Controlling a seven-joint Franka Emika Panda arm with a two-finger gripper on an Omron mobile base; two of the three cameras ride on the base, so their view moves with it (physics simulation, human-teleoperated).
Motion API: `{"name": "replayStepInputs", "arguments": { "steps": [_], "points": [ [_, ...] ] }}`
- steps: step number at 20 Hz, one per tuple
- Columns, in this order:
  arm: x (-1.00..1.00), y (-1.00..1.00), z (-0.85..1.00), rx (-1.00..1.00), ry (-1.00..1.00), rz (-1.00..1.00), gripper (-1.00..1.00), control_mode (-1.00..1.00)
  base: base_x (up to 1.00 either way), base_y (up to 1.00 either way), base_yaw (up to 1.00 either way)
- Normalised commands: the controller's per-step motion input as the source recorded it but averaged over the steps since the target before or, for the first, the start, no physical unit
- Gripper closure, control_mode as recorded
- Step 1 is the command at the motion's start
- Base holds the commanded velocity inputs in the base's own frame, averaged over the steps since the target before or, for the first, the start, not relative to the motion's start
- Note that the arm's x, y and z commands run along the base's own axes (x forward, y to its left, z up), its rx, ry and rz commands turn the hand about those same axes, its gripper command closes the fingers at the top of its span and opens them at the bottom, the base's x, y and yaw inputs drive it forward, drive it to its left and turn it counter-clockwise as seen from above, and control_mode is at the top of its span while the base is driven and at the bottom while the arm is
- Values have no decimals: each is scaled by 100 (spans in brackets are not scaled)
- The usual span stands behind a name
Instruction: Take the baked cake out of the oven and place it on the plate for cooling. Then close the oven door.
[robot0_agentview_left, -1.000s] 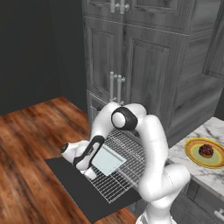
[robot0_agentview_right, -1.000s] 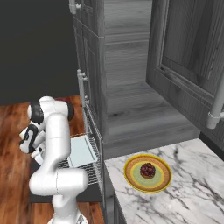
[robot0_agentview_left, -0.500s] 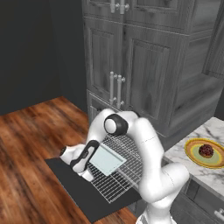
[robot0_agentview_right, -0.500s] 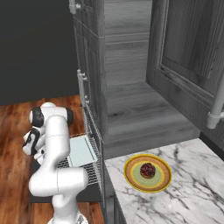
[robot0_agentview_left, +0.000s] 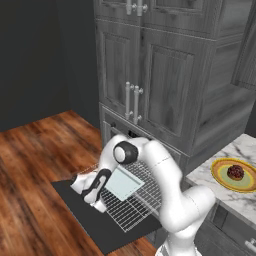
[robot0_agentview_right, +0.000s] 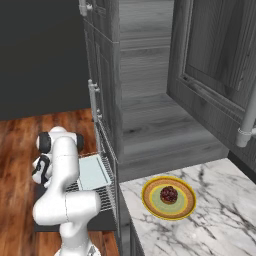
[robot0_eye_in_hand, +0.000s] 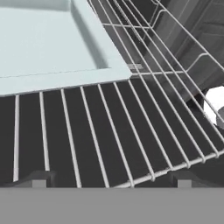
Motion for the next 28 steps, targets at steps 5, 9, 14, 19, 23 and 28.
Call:
{"name": "replayStepInputs", "arguments": {
  "steps": [5, 9, 14, 19, 23, 28],
  "points": [
    [35, 0, -43, 0, 9, 13, -100, -100, 0, 0, 0],
    [40, -2, -45, 0, 12, 14, -100, -100, 0, 0, 0],
    [39, -25, -35, 0, 11, 12, -100, -100, 0, 0, 0],
    [36, -71, -28, 0, 6, 8, -100, -100, 0, 0, 0],
    [44, -83, -21, 0, 2, 6, -100, -100, 0, 0, 0],
    [64, -67, -12, -1, 5, 1, -100, -100, 0, 0, 0]
  ]
}}
